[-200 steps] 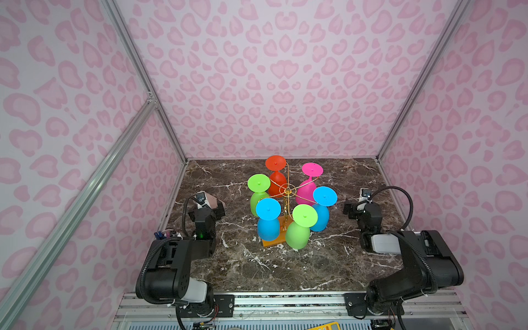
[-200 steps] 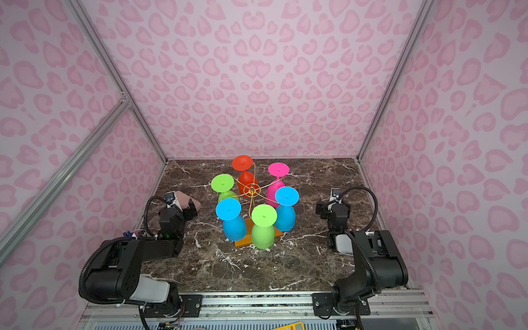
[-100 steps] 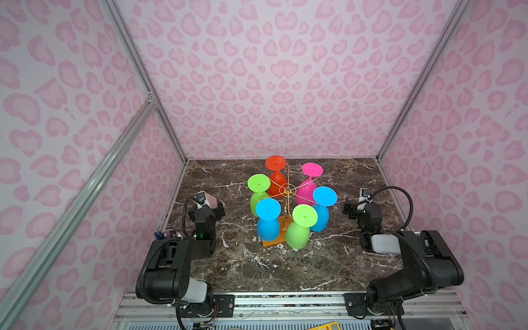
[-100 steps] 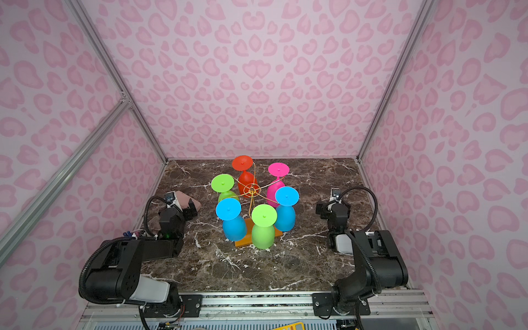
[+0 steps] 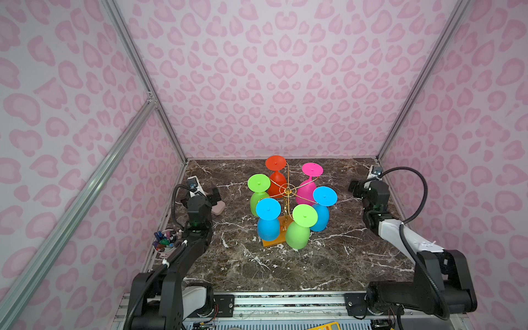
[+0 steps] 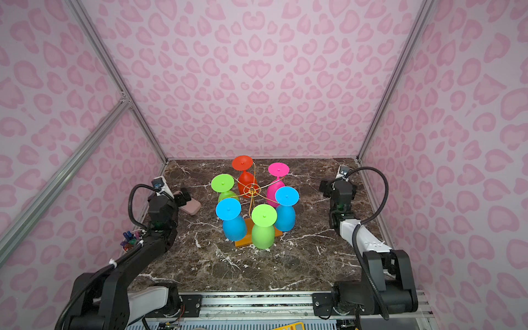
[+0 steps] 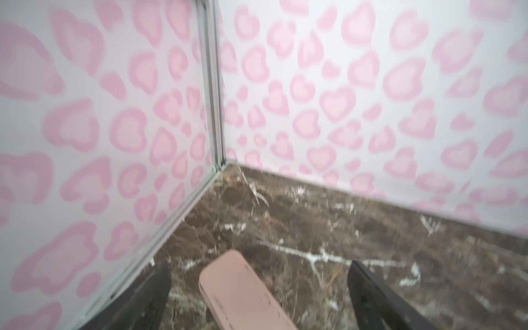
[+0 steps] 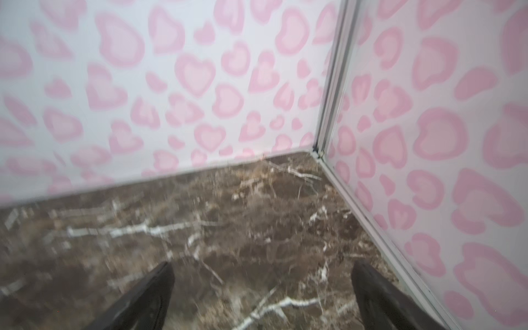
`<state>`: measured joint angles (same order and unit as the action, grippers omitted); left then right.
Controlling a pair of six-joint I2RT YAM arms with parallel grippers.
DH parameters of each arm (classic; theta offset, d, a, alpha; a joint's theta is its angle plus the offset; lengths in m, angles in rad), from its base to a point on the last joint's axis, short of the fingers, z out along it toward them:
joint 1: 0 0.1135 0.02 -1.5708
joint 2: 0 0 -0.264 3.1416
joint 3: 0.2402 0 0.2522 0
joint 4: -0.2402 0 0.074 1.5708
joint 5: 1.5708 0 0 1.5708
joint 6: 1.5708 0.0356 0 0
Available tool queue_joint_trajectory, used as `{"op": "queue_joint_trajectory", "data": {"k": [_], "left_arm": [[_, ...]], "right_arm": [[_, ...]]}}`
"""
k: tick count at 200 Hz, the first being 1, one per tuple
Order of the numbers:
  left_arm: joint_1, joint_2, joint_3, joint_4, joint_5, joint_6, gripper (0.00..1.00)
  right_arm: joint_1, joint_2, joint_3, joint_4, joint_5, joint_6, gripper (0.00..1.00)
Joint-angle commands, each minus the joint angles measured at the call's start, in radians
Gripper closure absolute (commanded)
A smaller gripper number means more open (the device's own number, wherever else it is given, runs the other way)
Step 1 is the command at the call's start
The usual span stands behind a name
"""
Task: Take the wine glass off the wine glass rack
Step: 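Raise both arms from rest and move the right gripper toward the rack, then close the right gripper on the cyan glass stem on the rack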
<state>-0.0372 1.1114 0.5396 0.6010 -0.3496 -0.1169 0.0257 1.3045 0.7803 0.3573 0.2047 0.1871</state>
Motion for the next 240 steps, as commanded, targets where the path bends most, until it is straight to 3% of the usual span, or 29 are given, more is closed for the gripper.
{"op": "queue_joint_trajectory", "data": {"k": [1,21,29,47,71,101,123,164,197,240], "left_arm": [[0.003,-0.118,0.062,-0.208,-0.014,-0.047,0.03],[0.006,-0.192,0.137,-0.305,0.060,-0.053,0.03],[0.007,-0.212,0.164,-0.332,0.092,-0.052,0.03],[0.007,-0.254,0.193,-0.336,0.164,-0.042,0.01],[0.007,-0.299,0.191,-0.302,0.204,-0.047,0.00],[0.007,-0.326,0.197,-0.321,0.297,0.028,0.02],[0.007,-0.362,0.174,-0.325,0.294,0.018,0.02],[0.008,-0.404,0.145,-0.336,0.300,-0.015,0.01],[0.008,-0.423,0.143,-0.340,0.282,-0.010,0.01],[0.008,-0.424,0.143,-0.344,0.293,-0.016,0.02]], "right_arm": [[-0.072,-0.030,0.105,-0.454,-0.222,0.262,0.01],[-0.185,-0.071,0.084,-0.401,-0.621,0.424,0.02],[-0.216,-0.098,0.051,-0.312,-0.734,0.496,0.10],[-0.228,-0.159,-0.004,-0.146,-0.866,0.639,0.27],[-0.224,-0.239,0.053,-0.232,-0.989,0.666,0.40],[-0.219,-0.373,0.095,-0.371,-1.031,0.660,0.43],[-0.212,-0.427,0.105,-0.411,-1.084,0.691,0.44],[-0.122,-0.421,0.121,-0.446,-1.152,0.724,0.40],[-0.024,-0.371,0.196,-0.565,-1.189,0.678,0.48],[0.043,-0.377,0.214,-0.654,-1.182,0.660,0.51]]}}
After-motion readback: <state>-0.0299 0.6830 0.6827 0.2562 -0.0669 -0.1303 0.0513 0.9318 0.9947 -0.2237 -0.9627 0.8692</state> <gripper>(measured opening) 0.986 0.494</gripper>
